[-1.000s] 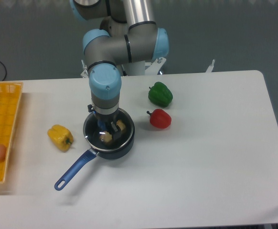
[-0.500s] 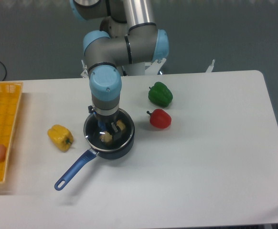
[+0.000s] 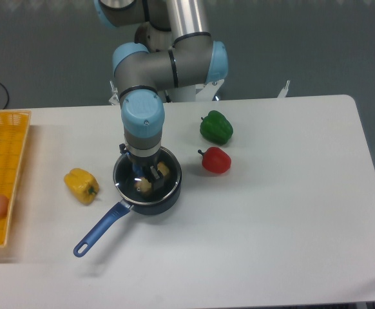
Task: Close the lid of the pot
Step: 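Hold the lid on the saucepan and settle it flat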
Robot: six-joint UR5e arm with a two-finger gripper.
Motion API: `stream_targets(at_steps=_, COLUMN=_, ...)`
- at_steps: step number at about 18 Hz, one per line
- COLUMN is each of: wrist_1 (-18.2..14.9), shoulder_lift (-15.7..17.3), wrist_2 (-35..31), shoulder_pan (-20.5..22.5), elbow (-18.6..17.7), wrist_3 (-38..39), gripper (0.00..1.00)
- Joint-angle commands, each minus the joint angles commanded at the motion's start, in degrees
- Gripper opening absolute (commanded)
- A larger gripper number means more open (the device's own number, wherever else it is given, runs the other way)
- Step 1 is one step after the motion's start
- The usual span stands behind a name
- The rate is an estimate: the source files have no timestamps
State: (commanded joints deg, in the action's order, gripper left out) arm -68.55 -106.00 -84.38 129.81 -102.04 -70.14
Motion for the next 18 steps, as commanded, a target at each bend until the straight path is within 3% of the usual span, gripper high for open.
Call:
stream_targets(at_steps=13, wrist_1=0.0, shoulder_lift=-0.2, wrist_2=0.1, shoulder_pan=0.0, elbow=0.0, wrist_3=-0.2, gripper=0.75)
stream_targets(at_steps=17, wrist_1=0.0, shoulder_lift=-0.1, wrist_2=0.1, shoulder_pan=0.1, elbow=0.3, wrist_3=-0.4, gripper=0.98)
stream_targets(at_steps=18, wrist_1=0.0, shoulder_lift=0.0, wrist_2=0.1, shoulder_pan=0.2, elbow=0.6, wrist_3=-0.2, gripper=0.99)
